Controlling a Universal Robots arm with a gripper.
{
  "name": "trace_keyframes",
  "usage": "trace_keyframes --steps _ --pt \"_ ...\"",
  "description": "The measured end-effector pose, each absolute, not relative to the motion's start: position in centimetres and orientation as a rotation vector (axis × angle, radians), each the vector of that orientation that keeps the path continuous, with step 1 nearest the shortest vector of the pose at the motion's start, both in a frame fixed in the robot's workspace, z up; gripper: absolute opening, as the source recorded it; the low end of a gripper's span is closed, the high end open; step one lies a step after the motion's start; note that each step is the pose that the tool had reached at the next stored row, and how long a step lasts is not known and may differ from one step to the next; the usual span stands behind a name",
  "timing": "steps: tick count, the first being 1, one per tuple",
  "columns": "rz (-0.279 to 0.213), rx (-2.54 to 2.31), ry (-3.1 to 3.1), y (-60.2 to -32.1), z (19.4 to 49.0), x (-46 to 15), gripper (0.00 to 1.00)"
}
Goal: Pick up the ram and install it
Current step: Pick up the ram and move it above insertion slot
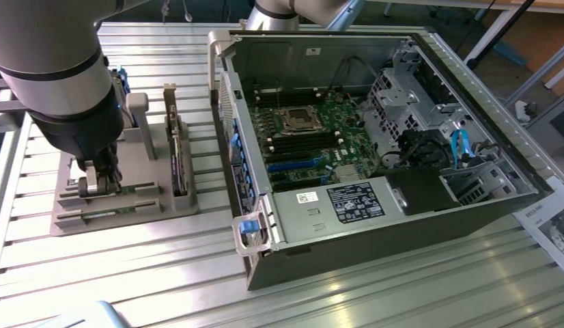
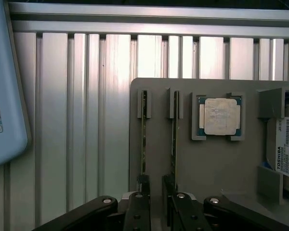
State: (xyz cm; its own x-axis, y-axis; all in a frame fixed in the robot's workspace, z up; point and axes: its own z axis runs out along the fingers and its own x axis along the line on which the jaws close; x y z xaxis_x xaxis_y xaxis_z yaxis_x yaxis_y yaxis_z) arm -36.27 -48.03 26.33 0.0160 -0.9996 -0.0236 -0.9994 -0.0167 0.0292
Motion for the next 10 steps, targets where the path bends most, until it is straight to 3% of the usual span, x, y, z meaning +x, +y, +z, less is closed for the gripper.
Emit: trace_keyframes --steps 10 --pt "-0.059 2.236 -2.2 -48.6 25.2 -36.3 0.25"
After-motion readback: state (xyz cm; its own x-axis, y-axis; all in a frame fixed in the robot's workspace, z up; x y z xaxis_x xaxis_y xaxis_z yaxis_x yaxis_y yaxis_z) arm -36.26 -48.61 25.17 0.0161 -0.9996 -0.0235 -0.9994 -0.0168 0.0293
